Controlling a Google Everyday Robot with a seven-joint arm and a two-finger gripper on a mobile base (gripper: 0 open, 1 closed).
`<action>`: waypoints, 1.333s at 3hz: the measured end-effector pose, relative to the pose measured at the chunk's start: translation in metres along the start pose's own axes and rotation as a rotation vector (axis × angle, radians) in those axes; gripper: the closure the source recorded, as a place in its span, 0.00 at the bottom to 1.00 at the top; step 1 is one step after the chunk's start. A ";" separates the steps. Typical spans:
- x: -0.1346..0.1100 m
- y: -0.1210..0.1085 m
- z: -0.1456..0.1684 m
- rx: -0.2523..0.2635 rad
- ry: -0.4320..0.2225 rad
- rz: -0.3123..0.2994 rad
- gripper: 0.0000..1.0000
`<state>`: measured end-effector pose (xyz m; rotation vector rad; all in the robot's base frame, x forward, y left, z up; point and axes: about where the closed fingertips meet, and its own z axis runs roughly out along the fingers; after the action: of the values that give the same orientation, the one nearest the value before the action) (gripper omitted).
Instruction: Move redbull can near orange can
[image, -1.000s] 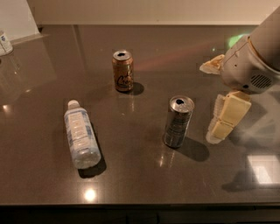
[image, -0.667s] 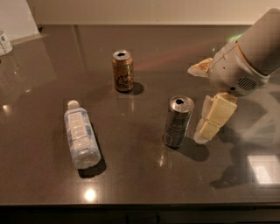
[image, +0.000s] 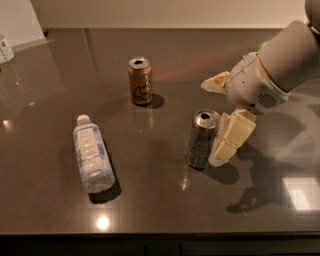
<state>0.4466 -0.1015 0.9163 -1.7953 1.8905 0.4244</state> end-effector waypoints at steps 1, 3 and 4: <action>0.003 0.000 0.002 -0.006 -0.016 -0.004 0.17; 0.006 0.000 0.000 -0.014 -0.033 -0.008 0.64; -0.005 -0.008 -0.002 -0.002 -0.026 -0.003 0.95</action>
Offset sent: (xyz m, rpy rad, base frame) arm 0.0031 -0.0156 -0.0057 0.0393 0.0009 0.0092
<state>0.4541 -0.0988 0.9213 -1.7852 1.8695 0.4466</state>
